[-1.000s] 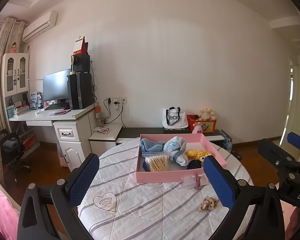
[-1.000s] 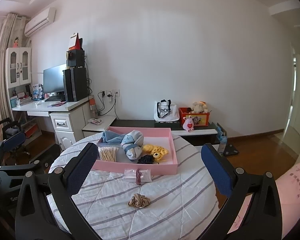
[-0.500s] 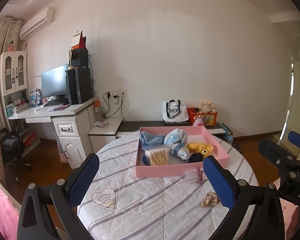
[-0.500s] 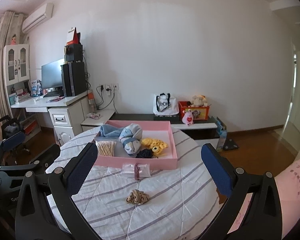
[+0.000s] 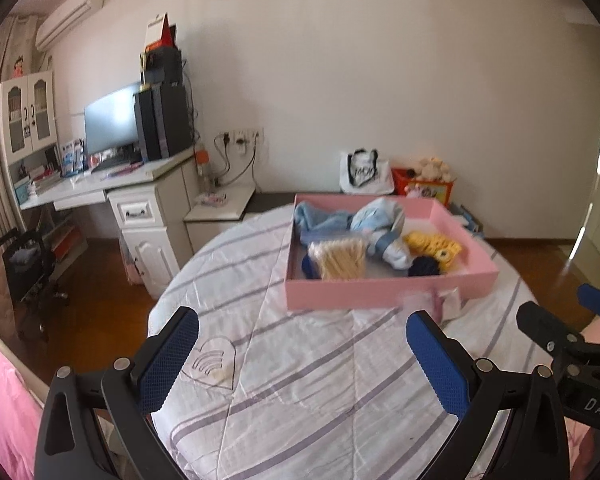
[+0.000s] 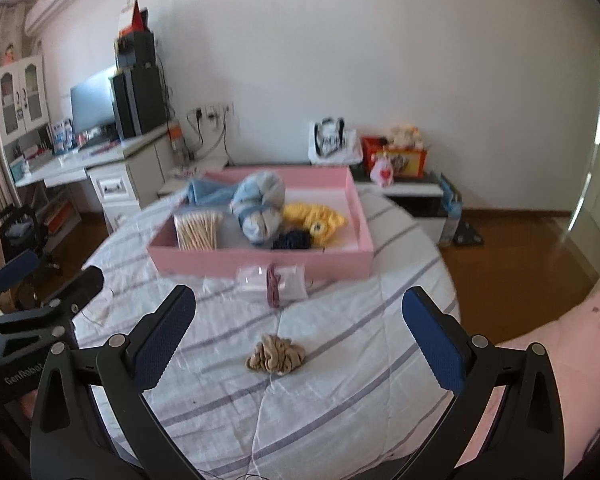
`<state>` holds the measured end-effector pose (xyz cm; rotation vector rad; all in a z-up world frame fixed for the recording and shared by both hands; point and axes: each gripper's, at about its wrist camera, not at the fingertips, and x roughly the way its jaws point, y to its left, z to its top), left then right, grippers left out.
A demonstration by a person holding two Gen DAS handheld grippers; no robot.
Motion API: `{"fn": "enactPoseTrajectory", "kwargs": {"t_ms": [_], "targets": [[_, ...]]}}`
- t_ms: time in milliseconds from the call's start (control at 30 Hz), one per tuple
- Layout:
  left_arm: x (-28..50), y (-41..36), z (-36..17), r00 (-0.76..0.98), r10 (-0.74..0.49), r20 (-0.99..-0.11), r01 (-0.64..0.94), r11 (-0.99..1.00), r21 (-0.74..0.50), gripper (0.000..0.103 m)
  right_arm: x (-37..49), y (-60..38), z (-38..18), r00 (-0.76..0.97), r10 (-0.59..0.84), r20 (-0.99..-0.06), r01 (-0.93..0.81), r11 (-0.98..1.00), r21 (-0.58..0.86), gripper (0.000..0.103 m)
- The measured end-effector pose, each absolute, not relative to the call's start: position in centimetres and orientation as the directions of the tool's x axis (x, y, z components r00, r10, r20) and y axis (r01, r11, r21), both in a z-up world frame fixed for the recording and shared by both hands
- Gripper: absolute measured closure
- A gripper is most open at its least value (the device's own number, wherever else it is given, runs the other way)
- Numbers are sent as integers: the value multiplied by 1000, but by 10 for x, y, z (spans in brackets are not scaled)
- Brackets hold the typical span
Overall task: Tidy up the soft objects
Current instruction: 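Grasp the clear plastic bag with the left gripper while the right gripper grasps the beige scrunchie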
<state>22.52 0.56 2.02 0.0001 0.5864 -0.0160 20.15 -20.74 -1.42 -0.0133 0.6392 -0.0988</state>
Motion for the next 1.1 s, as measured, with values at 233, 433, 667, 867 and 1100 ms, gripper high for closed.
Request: {"fn": "enactPoseTrajectory", "kwargs": {"t_ms": [233, 433, 667, 867, 1100], "targets": [[262, 16, -12, 765, 5, -644, -13, 1000, -8, 0, 234, -209, -59, 693, -100, -714, 98, 994, -44, 0], [283, 25, -41, 715, 39, -698, -37, 999, 18, 0, 248, -205, -91, 613, -108, -782, 100, 993, -58, 0], [289, 30, -63, 682, 34, -731, -23, 999, 25, 0, 257, -204, -114, 561, -117, -820, 111, 992, -65, 0], [292, 30, -74, 665, 18, -747, -4, 1000, 20, 0, 257, -205, -117, 560, -122, -819, 113, 991, -70, 51], [296, 19, -70, 665, -24, -746, 32, 999, -3, 0, 257, -221, -107, 574, -107, -812, 140, 990, -32, 69]]}}
